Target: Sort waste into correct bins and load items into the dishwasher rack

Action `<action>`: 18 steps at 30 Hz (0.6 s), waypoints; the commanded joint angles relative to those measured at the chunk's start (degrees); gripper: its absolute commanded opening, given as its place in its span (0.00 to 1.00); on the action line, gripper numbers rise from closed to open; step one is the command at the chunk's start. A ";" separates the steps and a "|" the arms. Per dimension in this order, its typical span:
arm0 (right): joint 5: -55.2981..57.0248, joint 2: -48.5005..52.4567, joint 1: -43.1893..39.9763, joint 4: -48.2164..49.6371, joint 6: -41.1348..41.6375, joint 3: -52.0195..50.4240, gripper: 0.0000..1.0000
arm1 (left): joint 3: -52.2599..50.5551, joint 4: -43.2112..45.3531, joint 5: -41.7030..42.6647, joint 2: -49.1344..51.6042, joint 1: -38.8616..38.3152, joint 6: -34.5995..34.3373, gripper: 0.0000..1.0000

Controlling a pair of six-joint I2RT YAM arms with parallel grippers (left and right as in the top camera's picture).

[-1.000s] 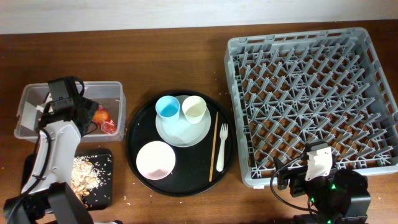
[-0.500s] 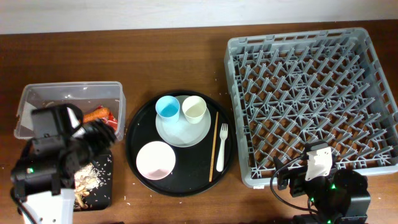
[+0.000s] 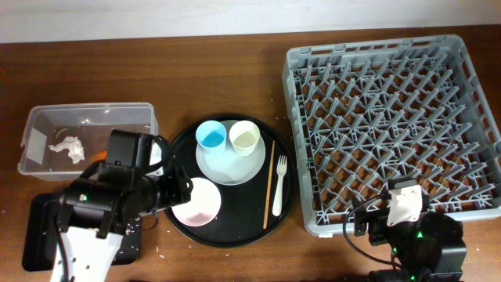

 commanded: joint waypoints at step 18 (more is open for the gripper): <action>-35.39 -0.22 -0.35 2.01 2.49 0.48 0.99 | -3.58 -4.94 -14.71 3.56 -3.48 -2.40 0.48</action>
